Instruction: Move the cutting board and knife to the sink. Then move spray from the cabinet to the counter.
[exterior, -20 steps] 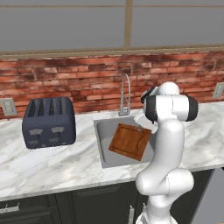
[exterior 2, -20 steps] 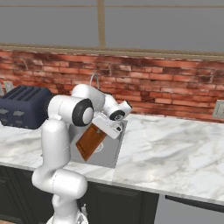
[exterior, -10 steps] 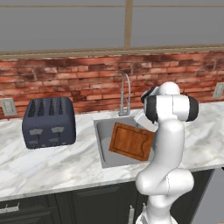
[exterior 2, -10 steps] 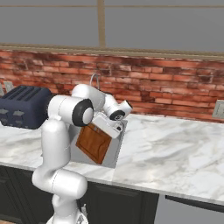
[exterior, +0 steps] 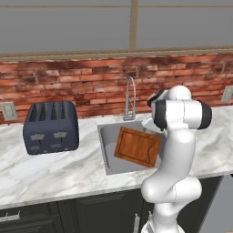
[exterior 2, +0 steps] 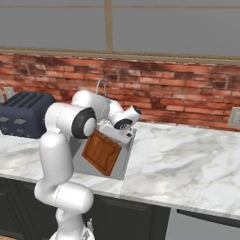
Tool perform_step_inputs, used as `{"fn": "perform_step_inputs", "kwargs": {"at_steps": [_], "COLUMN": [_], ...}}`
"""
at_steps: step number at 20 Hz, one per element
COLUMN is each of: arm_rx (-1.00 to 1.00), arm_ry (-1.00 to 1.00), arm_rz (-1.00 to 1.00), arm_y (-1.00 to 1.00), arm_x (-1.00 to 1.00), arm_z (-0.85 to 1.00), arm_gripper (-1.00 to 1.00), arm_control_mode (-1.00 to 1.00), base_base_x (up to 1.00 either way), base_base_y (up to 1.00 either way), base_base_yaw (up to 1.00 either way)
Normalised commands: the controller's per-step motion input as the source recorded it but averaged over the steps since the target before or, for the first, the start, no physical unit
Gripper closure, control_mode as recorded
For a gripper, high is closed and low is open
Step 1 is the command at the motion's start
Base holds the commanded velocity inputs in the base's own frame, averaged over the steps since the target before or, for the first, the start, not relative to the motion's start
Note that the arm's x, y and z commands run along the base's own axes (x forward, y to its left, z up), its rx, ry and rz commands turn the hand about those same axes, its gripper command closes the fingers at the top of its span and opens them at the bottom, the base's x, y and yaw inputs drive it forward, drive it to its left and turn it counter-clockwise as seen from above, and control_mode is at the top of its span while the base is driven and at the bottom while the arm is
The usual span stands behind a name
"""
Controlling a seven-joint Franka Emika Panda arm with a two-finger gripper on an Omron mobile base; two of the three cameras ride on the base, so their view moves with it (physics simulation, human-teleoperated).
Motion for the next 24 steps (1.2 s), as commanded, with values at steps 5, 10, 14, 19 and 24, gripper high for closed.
{"fn": "perform_step_inputs", "kwargs": {"at_steps": [5,10,14,19,24], "arm_rx": [-0.12,-0.15,-0.18,-0.18,-0.12], "arm_ry": [-0.32,-0.27,-0.14,0.00,0.00], "arm_rz": [0.04,0.01,-0.02,-0.09,-0.08], "arm_y": [-0.11,-0.06,0.09,0.30,0.27], "arm_x": [-0.22,-0.60,-0.78,-0.56,-0.47], "arm_z": [0.11,0.25,0.55,0.78,0.91], "arm_gripper": [-1.00,-1.00,-1.00,-1.00,-1.00], "arm_control_mode": [-1.00,-1.00,-1.00,-1.00,-1.00], "base_base_x": [0.00,0.00,0.00,0.00,0.00], "base_base_y": [0.00,0.00,0.00,0.00,0.00], "base_base_yaw": [0.00,0.00,0.00,0.00,0.00]}}
